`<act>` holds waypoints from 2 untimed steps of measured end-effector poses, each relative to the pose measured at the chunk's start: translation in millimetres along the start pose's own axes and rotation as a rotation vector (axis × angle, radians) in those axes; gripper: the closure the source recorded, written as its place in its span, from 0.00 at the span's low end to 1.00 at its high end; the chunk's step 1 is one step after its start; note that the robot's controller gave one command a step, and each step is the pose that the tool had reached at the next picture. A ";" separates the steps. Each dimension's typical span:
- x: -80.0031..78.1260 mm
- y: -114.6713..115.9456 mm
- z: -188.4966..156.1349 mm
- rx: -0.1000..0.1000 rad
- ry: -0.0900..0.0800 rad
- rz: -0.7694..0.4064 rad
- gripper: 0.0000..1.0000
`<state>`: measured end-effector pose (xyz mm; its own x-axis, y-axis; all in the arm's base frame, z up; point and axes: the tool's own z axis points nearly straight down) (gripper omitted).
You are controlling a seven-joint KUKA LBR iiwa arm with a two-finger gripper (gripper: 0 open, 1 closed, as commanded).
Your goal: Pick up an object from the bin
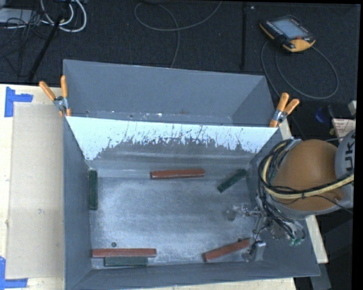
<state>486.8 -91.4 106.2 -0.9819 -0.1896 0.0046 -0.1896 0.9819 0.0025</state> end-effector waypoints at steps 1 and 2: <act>6.4 39.0 25.9 0.002 -0.003 -0.213 1.00; 6.3 39.1 25.9 0.002 -0.003 -0.214 1.00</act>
Offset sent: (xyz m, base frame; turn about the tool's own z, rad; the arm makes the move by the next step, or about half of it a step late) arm 0.0000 0.0000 0.0000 0.0000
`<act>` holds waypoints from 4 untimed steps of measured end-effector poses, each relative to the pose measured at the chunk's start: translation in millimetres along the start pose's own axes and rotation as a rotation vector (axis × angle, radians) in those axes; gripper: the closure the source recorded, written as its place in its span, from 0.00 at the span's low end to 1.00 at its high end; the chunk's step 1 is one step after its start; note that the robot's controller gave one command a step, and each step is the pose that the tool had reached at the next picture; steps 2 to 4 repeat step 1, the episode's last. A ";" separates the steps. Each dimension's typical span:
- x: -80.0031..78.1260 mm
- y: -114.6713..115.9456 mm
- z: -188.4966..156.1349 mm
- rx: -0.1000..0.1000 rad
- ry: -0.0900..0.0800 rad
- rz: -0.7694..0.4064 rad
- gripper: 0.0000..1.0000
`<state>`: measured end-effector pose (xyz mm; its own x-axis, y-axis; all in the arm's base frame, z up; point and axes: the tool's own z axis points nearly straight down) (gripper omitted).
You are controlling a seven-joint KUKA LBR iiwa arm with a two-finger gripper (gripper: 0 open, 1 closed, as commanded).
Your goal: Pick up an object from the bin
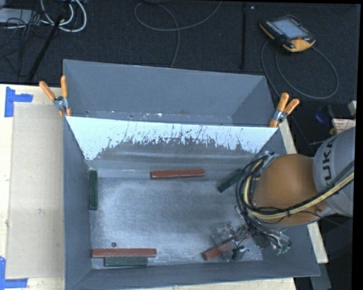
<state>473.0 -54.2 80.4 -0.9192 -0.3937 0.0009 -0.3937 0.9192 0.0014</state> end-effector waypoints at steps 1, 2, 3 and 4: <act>-45.3 -8.5 -132.6 0.001 -0.002 -0.060 1.00; -45.3 -8.5 -132.6 0.001 -0.002 -0.060 1.00; -45.3 -8.5 -132.6 0.001 -0.002 -0.060 1.00; -45.3 -8.5 -132.6 0.001 -0.002 -0.060 1.00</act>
Offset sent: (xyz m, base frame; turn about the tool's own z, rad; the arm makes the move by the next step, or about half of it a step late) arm 0.0000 0.0000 0.0000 0.0000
